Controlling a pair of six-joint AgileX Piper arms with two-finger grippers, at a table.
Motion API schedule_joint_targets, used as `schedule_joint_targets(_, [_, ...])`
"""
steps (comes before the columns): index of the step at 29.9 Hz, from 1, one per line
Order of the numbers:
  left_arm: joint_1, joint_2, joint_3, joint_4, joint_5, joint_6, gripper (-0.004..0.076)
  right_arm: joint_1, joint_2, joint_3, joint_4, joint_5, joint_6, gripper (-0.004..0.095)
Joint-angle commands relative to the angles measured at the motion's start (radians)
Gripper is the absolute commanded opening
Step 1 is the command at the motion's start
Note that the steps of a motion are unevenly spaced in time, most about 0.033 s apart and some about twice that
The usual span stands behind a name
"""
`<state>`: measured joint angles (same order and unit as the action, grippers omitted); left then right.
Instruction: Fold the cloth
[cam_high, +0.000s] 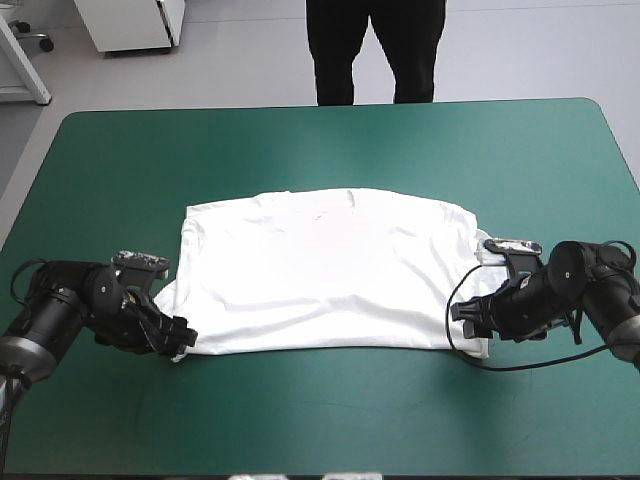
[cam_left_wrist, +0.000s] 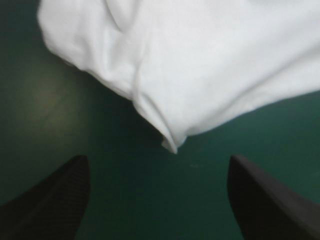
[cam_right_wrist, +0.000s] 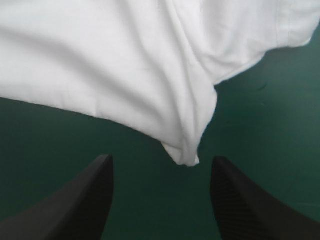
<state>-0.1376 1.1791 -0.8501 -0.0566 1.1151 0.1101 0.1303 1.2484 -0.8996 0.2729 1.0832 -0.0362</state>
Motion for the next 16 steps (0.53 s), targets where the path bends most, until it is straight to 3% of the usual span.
schedule_joint_targets(1, [-0.001,-0.035,-0.136,0.076,0.018,-0.064,0.0566,0.001,-0.045,-0.118,-0.011,0.011,0.024,0.0554])
schedule_joint_targets(7, [-0.001,-0.035,-0.308,0.108,0.037,-0.104,0.0565,0.0,-0.045,-0.319,-0.044,0.088,0.047,0.0554])
schedule_joint_targets(16, [0.001,-0.001,-0.322,0.19,0.073,-0.186,0.0565,0.0,-0.045,-0.451,-0.05,0.129,0.054,0.0554])
